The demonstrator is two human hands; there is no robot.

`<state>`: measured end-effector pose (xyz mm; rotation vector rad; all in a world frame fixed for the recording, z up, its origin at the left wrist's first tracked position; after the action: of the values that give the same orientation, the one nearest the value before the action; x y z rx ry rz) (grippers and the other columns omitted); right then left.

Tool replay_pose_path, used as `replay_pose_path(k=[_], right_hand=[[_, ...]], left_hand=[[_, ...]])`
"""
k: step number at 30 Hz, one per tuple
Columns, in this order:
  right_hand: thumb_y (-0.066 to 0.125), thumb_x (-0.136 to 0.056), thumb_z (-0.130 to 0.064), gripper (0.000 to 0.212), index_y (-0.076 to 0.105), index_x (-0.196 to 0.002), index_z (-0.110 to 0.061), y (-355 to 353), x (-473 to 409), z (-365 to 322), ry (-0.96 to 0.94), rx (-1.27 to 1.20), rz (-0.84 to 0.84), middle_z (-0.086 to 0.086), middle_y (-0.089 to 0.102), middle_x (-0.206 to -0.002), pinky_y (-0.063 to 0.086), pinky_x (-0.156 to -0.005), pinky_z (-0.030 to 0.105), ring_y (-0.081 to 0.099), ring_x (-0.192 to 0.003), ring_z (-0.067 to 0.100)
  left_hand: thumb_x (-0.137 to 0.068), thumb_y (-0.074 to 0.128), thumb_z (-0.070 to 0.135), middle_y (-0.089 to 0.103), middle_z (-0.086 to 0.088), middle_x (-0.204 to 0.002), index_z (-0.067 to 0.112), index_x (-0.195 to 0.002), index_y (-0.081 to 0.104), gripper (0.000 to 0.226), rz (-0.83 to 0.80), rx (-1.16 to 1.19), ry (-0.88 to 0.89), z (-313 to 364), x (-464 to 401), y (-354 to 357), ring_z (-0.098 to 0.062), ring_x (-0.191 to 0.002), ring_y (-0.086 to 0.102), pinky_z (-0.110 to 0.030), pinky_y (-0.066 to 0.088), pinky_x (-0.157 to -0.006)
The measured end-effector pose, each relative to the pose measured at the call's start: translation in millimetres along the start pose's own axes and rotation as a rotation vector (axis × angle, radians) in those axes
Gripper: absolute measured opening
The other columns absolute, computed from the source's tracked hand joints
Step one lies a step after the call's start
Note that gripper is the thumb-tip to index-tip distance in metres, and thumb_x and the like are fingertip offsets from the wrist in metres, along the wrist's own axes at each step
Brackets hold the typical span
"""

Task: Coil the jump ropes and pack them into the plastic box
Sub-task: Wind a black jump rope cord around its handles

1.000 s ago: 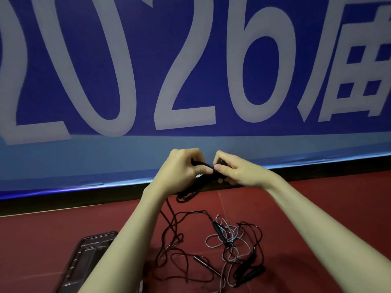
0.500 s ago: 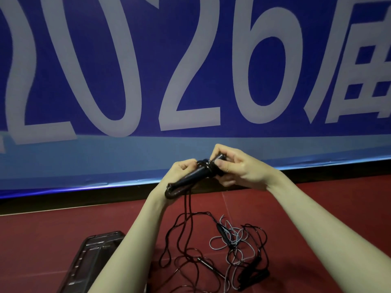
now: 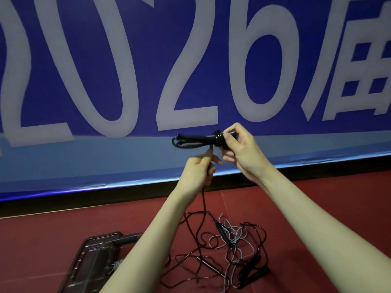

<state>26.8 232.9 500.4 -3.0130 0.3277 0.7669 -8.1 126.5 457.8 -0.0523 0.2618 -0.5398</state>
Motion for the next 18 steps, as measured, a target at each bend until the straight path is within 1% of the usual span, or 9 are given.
replay_pose_path(k=[3,5,7,9,12,13,15,17,18], right_hand=[[0.038,-0.104,-0.007,0.021,0.039,-0.084,-0.012,-18.6,-2.7,-8.5,-0.036,0.021,0.168,0.006,0.048,-0.07,0.027,-0.045,0.021,0.036,-0.046,0.006],[0.038,-0.104,-0.005,0.022,0.039,-0.083,-0.013,-29.1,-2.8,-11.2,-0.059,0.039,0.253,0.006,0.05,-0.073,0.03,-0.044,0.018,0.042,-0.045,0.0],[0.038,-0.103,-0.005,0.022,0.04,-0.083,-0.015,-35.4,-2.3,-13.8,-0.089,0.055,0.315,0.006,0.051,-0.075,0.031,-0.044,0.017,0.044,-0.046,-0.001],[0.039,-0.103,-0.006,0.022,0.04,-0.083,-0.016,-40.9,-1.6,-15.0,-0.103,0.061,0.376,0.006,0.052,-0.075,0.032,-0.044,0.018,0.043,-0.047,0.0],[0.041,-0.103,-0.009,0.022,0.04,-0.083,-0.019,-51.9,-0.4,-11.1,-0.096,0.102,0.456,0.006,0.054,-0.076,0.033,-0.049,0.023,0.044,-0.05,0.004],[0.042,-0.102,-0.01,0.022,0.041,-0.083,-0.021,-55.1,0.2,-10.8,-0.105,0.16,0.472,0.005,0.055,-0.076,0.035,-0.052,0.026,0.046,-0.054,0.007],[0.043,-0.101,-0.012,0.016,0.043,-0.087,-0.018,-55.7,2.5,-13.8,-0.128,0.355,0.455,0.004,0.058,-0.076,0.037,-0.057,0.032,0.051,-0.06,0.009],[0.044,-0.101,-0.012,0.008,0.044,-0.094,-0.01,-46.9,5.0,-16.3,-0.136,0.557,0.361,0.011,0.059,-0.077,0.039,-0.059,0.034,0.053,-0.065,0.018],[0.043,-0.101,-0.011,0.007,0.043,-0.096,-0.008,-41.1,6.6,-16.5,-0.136,0.625,0.296,0.013,0.057,-0.075,0.038,-0.055,0.03,0.049,-0.063,0.021]], left_hand=[[-0.104,0.037,0.025,0.037,0.004,-0.056,0.01,-0.091,0.062,0.032,-0.012,-0.025,0.009,-1.7,3.7,14.7,-0.008,-0.046,0.028,-0.019,0.024,-0.045],[-0.103,0.039,0.022,0.04,0.004,-0.057,0.013,-0.095,0.063,0.027,0.031,-0.064,0.024,-4.7,4.3,18.4,-0.008,-0.046,0.031,-0.021,0.025,-0.047],[-0.102,0.04,0.024,0.043,0.005,-0.058,0.015,-0.092,0.062,0.025,0.087,-0.096,0.036,-7.1,5.0,16.2,-0.008,-0.047,0.034,-0.022,0.027,-0.047],[-0.101,0.043,0.025,0.049,0.006,-0.057,0.015,-0.086,0.059,0.024,0.111,-0.123,0.042,-5.6,4.9,13.5,-0.007,-0.046,0.037,-0.023,0.03,-0.048],[-0.099,0.047,0.024,0.054,0.004,-0.059,0.013,-0.079,0.058,0.026,0.084,-0.318,0.116,9.6,4.9,12.5,-0.007,-0.046,0.043,-0.019,0.035,-0.049],[-0.098,0.05,0.024,0.053,0.003,-0.06,0.012,-0.077,0.056,0.026,0.059,-0.413,0.158,16.7,5.8,14.5,-0.008,-0.047,0.043,-0.02,0.035,-0.049],[-0.096,0.054,0.024,0.05,0.0,-0.064,0.009,-0.075,0.052,0.026,0.019,-0.649,0.277,30.4,8.6,20.2,-0.014,-0.057,0.044,-0.027,0.036,-0.055],[-0.097,0.053,0.025,0.052,-0.004,-0.077,0.006,-0.084,0.056,0.023,0.019,-0.859,0.387,41.5,11.3,21.6,-0.024,-0.071,0.05,-0.037,0.043,-0.064],[-0.098,0.051,0.026,0.054,-0.005,-0.084,0.006,-0.091,0.059,0.023,0.03,-0.934,0.424,46.4,12.4,19.8,-0.027,-0.077,0.053,-0.04,0.045,-0.067]])
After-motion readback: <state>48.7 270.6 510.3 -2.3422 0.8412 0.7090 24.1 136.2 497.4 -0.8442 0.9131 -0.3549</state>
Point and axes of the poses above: each hand's wrist, its own x-axis away from the middle knuckle, its own y-axis out of the palm, z = x × y, the point moved 9 cm from there along -x, towards the middle knuckle
